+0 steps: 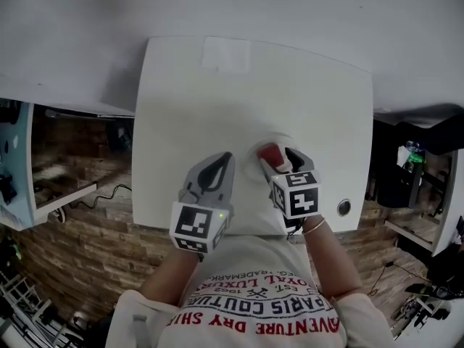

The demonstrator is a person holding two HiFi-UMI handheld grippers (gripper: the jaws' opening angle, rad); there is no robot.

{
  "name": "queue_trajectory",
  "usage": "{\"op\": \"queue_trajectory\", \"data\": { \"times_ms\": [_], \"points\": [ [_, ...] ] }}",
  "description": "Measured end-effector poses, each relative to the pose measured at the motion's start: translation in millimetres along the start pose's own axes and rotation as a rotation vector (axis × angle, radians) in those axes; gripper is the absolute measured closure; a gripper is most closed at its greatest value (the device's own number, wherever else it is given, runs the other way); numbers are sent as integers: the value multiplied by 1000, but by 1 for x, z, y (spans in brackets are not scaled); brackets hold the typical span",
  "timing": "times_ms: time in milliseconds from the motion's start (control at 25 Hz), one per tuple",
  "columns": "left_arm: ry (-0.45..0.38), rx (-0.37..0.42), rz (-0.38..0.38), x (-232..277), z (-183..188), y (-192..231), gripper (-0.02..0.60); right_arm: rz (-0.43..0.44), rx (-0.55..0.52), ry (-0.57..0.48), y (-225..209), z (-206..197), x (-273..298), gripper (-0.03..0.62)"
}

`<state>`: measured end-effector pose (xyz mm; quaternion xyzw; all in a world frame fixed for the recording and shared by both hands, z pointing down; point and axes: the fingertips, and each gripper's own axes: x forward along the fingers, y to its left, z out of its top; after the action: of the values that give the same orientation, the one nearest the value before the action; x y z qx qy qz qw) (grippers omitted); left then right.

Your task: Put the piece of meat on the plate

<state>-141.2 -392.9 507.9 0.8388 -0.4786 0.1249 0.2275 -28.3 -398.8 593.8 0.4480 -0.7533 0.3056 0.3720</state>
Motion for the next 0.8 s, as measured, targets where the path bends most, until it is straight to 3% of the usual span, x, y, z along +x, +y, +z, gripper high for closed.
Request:
{"op": "queue_trajectory", "data": {
  "times_ms": [40, 120, 200, 280, 560, 800],
  "points": [
    [-9, 8, -1, 0, 5, -1, 577, -11, 0, -43, -1, 9, -8, 320],
    [-31, 26, -3, -1, 16, -6, 577, -30, -13, -124, -3, 26, -27, 458],
    [-54, 41, -6, -5, 26, -13, 577, -51, -32, -190, -5, 38, -47, 545],
    [-77, 56, -9, -10, 38, -22, 577, -69, -48, -261, -5, 49, -68, 579],
    [-193, 142, 4, -37, 92, -43, 577, -58, -29, -592, 4, 89, -153, 582],
    [-289, 200, -34, -53, 134, -72, 577, -95, -101, -806, 8, 108, -214, 583]
  ]
}}
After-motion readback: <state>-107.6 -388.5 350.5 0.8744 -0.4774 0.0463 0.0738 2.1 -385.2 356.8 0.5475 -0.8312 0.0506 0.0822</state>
